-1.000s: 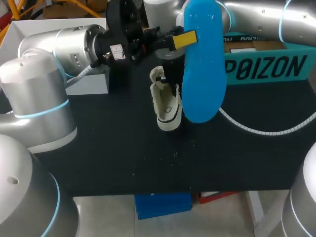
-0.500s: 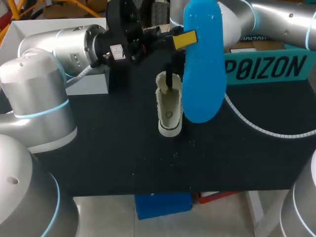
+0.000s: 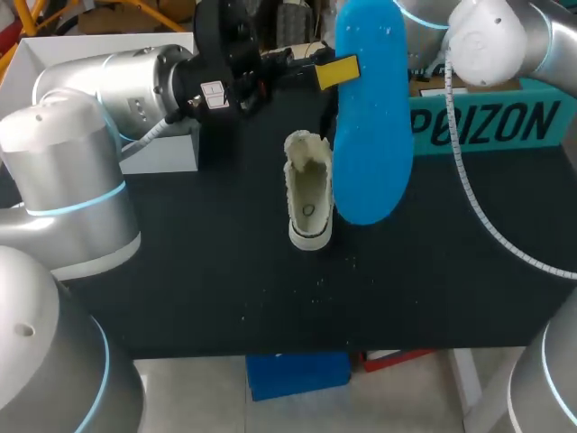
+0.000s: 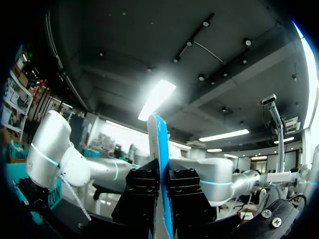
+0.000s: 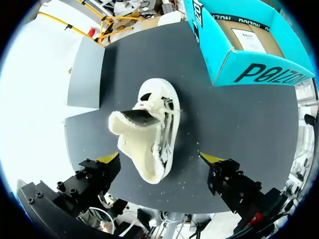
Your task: Take the shoe out of the shoebox, open the shoe tongue, remove and reinsert the insole, then place the shoe into the shoebox
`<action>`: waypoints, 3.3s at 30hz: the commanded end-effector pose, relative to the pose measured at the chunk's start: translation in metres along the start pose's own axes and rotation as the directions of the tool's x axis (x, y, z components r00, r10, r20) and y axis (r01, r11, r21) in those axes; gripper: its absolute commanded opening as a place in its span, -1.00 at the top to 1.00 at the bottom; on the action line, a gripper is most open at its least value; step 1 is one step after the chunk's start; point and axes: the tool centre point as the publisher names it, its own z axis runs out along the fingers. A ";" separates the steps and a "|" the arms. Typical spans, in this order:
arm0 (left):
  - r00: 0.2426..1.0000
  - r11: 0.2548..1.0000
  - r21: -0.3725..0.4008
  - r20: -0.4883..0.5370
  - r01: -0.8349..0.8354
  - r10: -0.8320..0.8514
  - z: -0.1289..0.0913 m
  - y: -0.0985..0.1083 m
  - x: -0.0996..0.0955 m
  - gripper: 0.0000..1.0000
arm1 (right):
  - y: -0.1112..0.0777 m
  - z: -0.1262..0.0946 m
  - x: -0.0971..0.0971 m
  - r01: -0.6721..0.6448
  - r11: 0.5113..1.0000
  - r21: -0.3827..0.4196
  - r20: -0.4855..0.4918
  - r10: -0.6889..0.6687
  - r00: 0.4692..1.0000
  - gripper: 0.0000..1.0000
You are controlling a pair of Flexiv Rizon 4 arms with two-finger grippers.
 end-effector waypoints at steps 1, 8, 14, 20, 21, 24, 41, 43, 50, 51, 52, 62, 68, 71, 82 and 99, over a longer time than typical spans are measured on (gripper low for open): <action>1.000 1.000 0.001 0.001 -0.002 0.002 0.001 0.001 0.000 1.00 | -0.008 -0.016 -0.010 -0.058 0.997 0.053 -0.398 0.074 0.914 -1.00; 1.000 1.000 0.001 0.001 -0.002 0.002 0.001 0.001 0.000 1.00 | -0.010 -0.035 -0.004 -0.045 0.998 0.046 -0.593 0.064 0.802 -1.00; 1.000 1.000 0.001 0.001 -0.002 0.002 0.001 0.001 0.000 1.00 | -0.011 -0.044 0.002 -0.038 0.999 0.000 -0.666 0.028 0.745 -1.00; 1.000 1.000 0.001 0.001 -0.002 0.002 0.001 0.001 0.000 1.00 | -0.016 -0.047 0.011 -0.020 1.000 -0.006 -0.787 0.007 0.617 -1.00; 1.000 1.000 0.001 0.001 -0.002 0.002 0.001 0.001 0.000 1.00 | -0.017 -0.047 0.013 -0.015 1.000 -0.014 -0.788 -0.002 0.616 -1.00; 1.000 1.000 0.001 0.001 -0.002 0.002 0.001 0.001 0.000 1.00 | -0.020 -0.047 0.017 -0.010 0.999 -0.039 -0.793 -0.025 0.609 -1.00; 1.000 1.000 0.001 0.001 -0.002 0.002 0.001 0.001 0.000 1.00 | -0.033 -0.036 0.018 -0.033 0.998 -0.047 -0.809 -0.019 0.588 -1.00; 1.000 1.000 0.001 0.001 -0.002 0.002 0.001 0.001 0.000 1.00 | -0.033 -0.034 0.018 -0.035 0.999 -0.038 -0.817 -0.011 0.577 -1.00; 1.000 1.000 0.001 0.001 -0.002 0.002 0.001 0.001 0.000 1.00 | -0.032 -0.034 0.017 -0.038 0.999 -0.019 -0.864 0.003 0.503 -1.00; 1.000 1.000 0.001 0.001 -0.002 0.002 0.001 0.001 0.000 1.00 | -0.032 -0.034 0.017 -0.038 0.999 -0.020 -0.864 0.002 0.504 -1.00; 1.000 1.000 0.001 0.001 -0.002 0.002 0.001 0.001 0.000 1.00 | -0.032 -0.035 0.018 -0.038 0.999 -0.021 -0.864 0.001 0.504 -1.00; 1.000 1.000 0.001 0.001 -0.002 0.002 0.001 0.001 0.000 1.00 | -0.031 -0.037 0.019 -0.058 0.998 -0.029 -0.876 0.002 0.482 -1.00; 0.998 0.998 0.002 -0.011 -0.066 0.066 -0.001 0.002 -0.008 1.00 | -0.031 -0.037 0.019 -0.058 0.998 -0.029 -0.876 0.002 0.482 -1.00; 0.985 0.983 -0.059 -0.029 -0.174 0.173 -0.002 0.013 -0.016 1.00 | -0.031 -0.037 0.019 -0.058 0.998 -0.029 -0.876 0.002 0.482 -1.00; 0.987 0.988 -0.040 -0.072 -0.149 0.146 -0.019 0.072 -0.043 1.00 | -0.031 -0.037 0.019 -0.058 0.998 -0.029 -0.876 0.002 0.482 -1.00; 0.904 0.906 -0.090 -0.158 -0.413 0.397 -0.006 0.082 -0.019 1.00 | -0.031 -0.037 0.019 -0.058 0.998 -0.029 -0.876 0.002 0.482 -1.00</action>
